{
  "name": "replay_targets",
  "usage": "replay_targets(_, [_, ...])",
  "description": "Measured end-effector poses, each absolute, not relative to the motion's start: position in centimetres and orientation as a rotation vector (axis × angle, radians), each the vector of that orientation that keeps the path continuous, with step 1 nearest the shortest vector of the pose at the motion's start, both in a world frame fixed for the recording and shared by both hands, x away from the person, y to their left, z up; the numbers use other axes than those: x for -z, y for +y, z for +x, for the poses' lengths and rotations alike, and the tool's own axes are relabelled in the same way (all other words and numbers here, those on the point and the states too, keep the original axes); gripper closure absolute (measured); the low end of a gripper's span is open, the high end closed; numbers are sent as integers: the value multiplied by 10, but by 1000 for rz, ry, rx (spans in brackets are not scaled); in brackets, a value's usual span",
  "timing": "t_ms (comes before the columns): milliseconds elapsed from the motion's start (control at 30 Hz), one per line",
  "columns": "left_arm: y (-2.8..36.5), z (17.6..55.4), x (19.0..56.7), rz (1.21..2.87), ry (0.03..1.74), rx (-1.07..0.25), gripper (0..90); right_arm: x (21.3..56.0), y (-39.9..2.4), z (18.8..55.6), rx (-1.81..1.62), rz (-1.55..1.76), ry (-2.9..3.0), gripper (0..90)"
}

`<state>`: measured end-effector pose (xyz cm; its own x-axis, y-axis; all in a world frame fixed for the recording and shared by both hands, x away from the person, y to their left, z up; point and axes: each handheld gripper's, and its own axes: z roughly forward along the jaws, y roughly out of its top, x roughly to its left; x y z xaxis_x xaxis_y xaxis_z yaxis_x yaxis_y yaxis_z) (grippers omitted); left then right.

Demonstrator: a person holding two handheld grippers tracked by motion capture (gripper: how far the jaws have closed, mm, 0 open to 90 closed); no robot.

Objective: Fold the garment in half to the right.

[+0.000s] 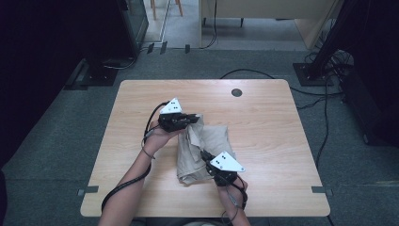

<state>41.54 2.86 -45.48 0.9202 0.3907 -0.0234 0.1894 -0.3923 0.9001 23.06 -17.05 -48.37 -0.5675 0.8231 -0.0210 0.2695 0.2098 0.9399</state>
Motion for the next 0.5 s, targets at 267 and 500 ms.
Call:
replay_targets(267, [23,416,458,2005,417,-225,832,491,-176,233,-1344,1024,1983,876])
replay_targets(500, [15,418,463,2025,410,-220,832,493,-180,232,-1333,1036,1983,875])
